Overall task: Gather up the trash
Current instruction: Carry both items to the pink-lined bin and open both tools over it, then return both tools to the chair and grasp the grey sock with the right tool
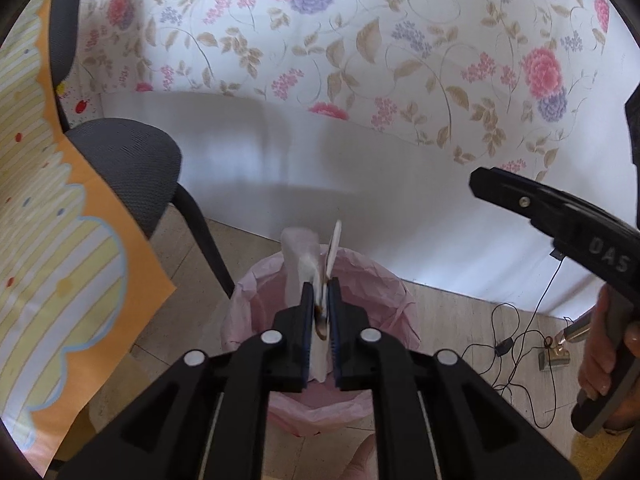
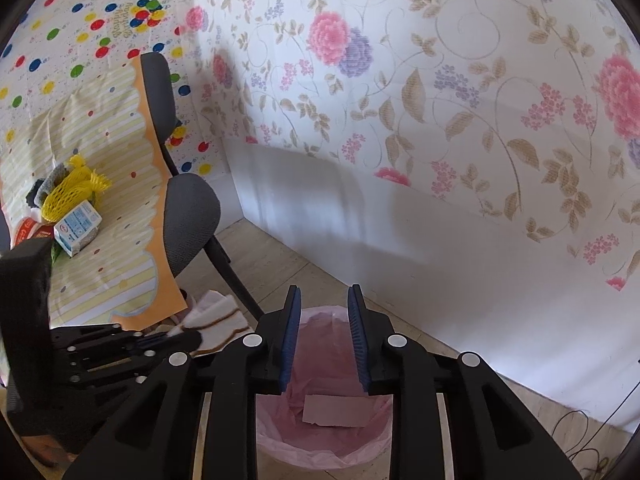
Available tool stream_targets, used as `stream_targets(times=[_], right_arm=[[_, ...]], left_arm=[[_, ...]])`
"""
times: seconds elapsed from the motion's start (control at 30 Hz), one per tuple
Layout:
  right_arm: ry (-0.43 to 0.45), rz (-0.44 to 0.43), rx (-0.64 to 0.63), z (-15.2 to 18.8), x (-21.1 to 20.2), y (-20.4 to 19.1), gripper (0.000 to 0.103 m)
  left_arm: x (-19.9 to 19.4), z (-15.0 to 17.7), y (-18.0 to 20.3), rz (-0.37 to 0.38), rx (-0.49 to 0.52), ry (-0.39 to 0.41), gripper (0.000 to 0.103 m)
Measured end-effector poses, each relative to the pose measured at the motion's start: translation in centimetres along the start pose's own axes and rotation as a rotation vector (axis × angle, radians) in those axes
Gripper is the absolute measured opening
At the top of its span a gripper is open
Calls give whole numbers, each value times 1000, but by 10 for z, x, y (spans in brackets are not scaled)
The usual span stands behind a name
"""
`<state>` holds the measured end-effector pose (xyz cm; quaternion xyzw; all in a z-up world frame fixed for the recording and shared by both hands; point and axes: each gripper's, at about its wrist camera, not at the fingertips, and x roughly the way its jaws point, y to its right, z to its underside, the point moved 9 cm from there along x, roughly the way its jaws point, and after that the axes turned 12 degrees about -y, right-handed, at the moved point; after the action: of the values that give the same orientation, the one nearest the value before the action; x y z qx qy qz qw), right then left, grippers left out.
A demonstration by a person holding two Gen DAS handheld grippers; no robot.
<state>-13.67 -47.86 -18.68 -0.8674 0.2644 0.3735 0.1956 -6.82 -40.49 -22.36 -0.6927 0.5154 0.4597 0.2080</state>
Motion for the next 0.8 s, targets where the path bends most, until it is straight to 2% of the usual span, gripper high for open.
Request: stream_targets(times=[0.03, 0.1, 0.2, 0.33, 0.4, 0.47, 0.57, 0.77, 0.8], right_arm=[[-3, 2, 4, 0, 1, 2, 27], [-5, 5, 9, 1, 1, 4, 29], [-6, 1, 10, 1, 1, 5, 29], [-9, -24, -5, 0, 1, -7, 30], [-5, -44, -10, -2, 0, -17, 38], [8, -90, -22, -8, -1, -34, 42], [15, -174, -63, -15, -4, -67, 42], [14, -292, -227, -29, -6, -162, 45], [13, -307, -245, -32, -7, -176, 49]], left_arm=[[4, -2, 0, 0, 0, -6, 23], [10, -4, 0, 1, -3, -13, 31], [8, -3, -5, -15, -9, -16, 31], [-17, 7, -31, -102, -42, 11, 31], [-34, 16, -49, -145, -74, 26, 31], [-55, 26, -71, -196, -111, 43, 31], [-84, 37, -100, -251, -167, 69, 31], [-154, 67, -166, -339, -326, 148, 31], [-167, 74, -178, -355, -357, 159, 31]])
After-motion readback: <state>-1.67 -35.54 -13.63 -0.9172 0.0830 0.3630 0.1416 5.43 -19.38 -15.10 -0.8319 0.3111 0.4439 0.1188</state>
